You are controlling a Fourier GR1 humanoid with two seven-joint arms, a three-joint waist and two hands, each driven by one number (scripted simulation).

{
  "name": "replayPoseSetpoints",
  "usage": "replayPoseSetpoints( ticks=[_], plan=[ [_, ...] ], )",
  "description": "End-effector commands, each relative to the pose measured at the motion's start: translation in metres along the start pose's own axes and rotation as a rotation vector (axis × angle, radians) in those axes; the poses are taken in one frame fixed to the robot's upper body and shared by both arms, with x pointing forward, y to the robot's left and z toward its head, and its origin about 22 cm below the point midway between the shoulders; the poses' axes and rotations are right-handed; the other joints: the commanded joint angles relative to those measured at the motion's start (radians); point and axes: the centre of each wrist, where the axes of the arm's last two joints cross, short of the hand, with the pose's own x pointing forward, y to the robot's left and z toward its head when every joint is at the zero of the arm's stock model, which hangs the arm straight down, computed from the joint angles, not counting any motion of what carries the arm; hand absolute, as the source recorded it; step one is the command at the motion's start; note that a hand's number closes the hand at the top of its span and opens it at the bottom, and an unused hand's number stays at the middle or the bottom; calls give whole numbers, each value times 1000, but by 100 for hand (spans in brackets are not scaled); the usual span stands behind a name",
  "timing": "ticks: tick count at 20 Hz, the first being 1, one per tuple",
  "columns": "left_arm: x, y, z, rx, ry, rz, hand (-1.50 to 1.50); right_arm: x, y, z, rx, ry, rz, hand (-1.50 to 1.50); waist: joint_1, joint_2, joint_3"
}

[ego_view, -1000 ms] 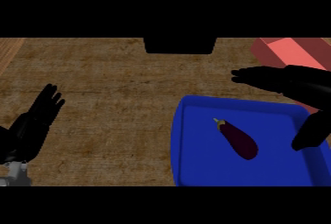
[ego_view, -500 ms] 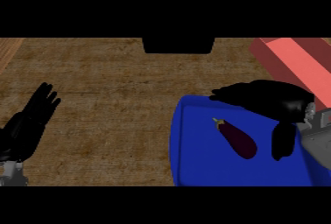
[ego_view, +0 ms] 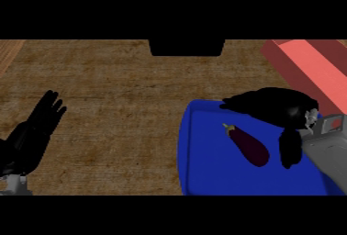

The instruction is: Pick the eggplant from the tray and place it in the cardboard box

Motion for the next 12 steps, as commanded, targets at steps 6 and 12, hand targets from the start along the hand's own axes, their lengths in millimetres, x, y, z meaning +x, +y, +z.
replayPoseSetpoints(
  ticks=[6,12],
  plan=[
    [6,5,-10,8,-7,13,0,-4,21,-8,7,-5,-9,-150,-4,1,0],
    [-5,-9,-15,9,-3,-3,0,-1,24,-19,-14,-50,9,-150,-4,1,0]
  ],
)
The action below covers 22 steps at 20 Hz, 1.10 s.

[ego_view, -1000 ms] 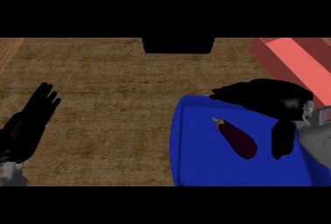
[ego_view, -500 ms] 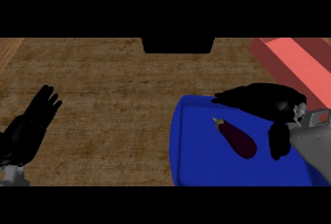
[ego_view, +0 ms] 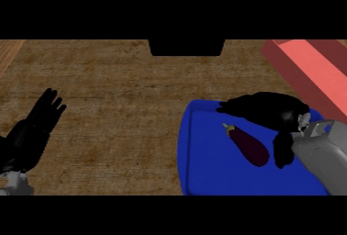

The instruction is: Pick the eggplant from the tray and place it in the cardboard box

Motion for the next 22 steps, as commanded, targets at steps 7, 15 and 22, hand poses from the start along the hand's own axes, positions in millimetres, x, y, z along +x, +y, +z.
replayPoseSetpoints(
  ticks=[7,15,22],
  plan=[
    [-9,-2,12,3,11,2,0,13,13,-16,7,35,71,-150,1,-1,0],
    [-12,-11,0,-1,-3,11,0,27,9,-29,42,63,83,-150,0,-1,0],
    [7,16,15,-22,-8,-8,0,3,28,-33,38,114,104,-150,2,0,0]
  ],
)
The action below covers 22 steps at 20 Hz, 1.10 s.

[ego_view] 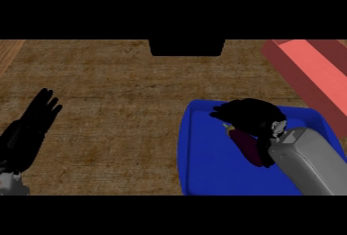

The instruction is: Pick the eggplant from the tray and place it in the cardboard box

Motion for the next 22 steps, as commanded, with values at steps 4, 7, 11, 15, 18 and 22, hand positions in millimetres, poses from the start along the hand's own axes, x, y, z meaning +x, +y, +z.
replayPoseSetpoints(
  ticks=[4,7,11,15,18,22],
  plan=[
    [-8,8,2,23,15,9,0,1,6,1,19,13,7,-150,-2,0,0],
    [-15,5,-13,0,14,-11,0,0,17,-14,38,19,20,-150,-4,1,0],
    [-29,-13,-14,-6,7,0,0,-14,18,-16,64,25,49,-150,-4,1,0],
    [-6,-7,-6,12,1,-5,0,-10,35,-38,69,38,42,-150,-1,1,0],
    [3,-14,-17,9,-5,-7,0,-27,43,-30,77,51,49,-150,-3,1,0],
    [-5,14,6,0,-4,-6,0,-4,45,-45,43,35,44,-150,0,0,0]
  ],
)
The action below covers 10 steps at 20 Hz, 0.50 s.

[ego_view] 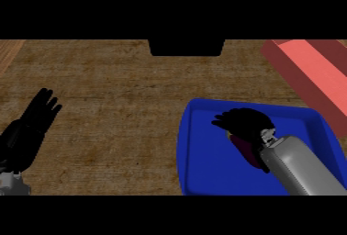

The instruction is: Pick the eggplant from the tray and place it in the cardboard box

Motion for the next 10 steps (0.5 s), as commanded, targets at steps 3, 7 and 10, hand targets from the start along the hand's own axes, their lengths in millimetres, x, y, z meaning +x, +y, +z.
replayPoseSetpoints(
  ticks=[3,7,10],
  plan=[
    [-8,-7,7,3,10,5,0,-5,12,-6,-6,-3,-8,-150,0,0,0],
    [-5,14,-4,-15,7,-8,0,-24,1,-16,-55,-60,6,150,5,3,0],
    [1,-13,-6,0,3,6,0,-6,-11,5,-78,-101,15,150,-2,0,0]
  ],
)
